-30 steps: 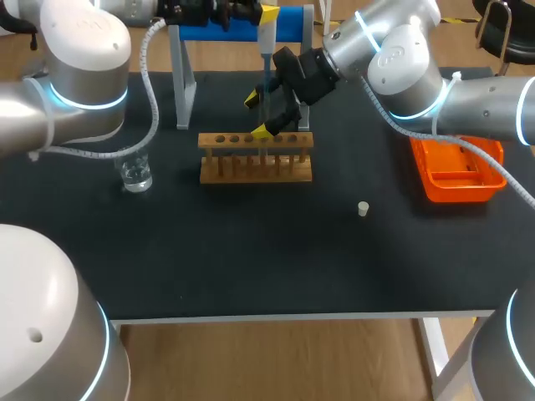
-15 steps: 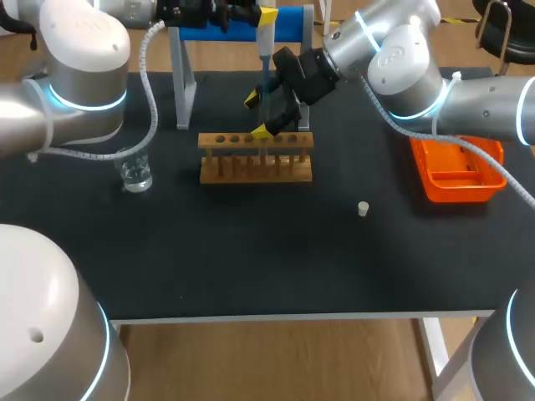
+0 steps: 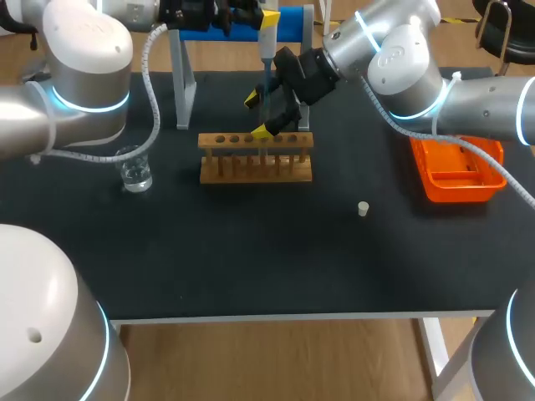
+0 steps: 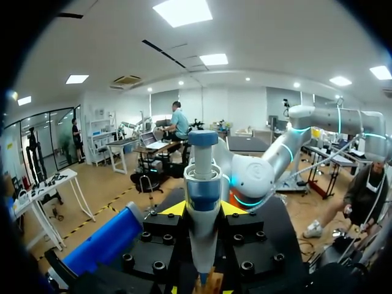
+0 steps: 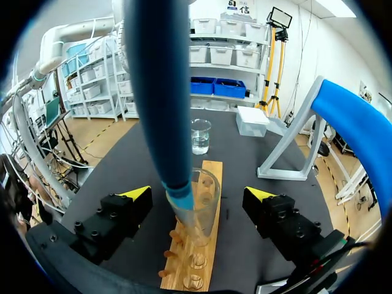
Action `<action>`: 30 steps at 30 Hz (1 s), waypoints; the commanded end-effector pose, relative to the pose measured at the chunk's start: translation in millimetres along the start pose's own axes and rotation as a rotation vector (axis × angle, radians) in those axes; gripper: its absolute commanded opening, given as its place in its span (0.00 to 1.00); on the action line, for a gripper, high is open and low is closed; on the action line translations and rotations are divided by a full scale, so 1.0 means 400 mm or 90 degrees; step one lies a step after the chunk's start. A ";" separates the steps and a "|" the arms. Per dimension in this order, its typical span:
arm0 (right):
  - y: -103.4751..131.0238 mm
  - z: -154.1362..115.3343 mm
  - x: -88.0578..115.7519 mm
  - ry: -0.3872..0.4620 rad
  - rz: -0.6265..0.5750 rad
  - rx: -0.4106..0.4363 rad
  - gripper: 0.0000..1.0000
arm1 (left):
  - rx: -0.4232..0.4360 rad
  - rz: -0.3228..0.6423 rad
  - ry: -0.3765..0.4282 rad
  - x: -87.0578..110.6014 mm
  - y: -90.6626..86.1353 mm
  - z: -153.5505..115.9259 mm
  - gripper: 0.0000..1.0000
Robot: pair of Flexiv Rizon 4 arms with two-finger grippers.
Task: Invert the test tube, pick up the pipette, mount the tip to pipette, aspirate from beaker and dispense into the tube, eject the tip, return the pipette, and cap with the stopper.
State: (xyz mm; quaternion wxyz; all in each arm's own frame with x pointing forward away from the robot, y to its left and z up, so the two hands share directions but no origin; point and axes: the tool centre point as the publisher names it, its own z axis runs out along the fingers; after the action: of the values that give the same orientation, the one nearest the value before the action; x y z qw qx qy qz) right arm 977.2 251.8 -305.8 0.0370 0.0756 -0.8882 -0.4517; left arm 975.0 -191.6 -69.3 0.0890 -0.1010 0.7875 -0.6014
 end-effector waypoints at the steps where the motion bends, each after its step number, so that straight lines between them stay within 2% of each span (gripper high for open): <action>1: 0.001 -0.001 0.001 -0.001 0.000 0.001 1.00 | 0.003 0.000 -0.003 0.002 0.003 0.003 0.00; 30: 0.001 -0.001 0.001 -0.001 0.000 0.001 1.00 | 0.007 0.023 -0.037 0.016 0.018 -0.008 0.00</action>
State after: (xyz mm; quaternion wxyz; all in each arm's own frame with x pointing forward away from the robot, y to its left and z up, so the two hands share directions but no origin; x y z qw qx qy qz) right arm 977.2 251.8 -305.8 0.0370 0.0756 -0.8882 -0.4517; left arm 971.6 -189.0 -74.0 0.1186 -0.1024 0.7856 -0.5985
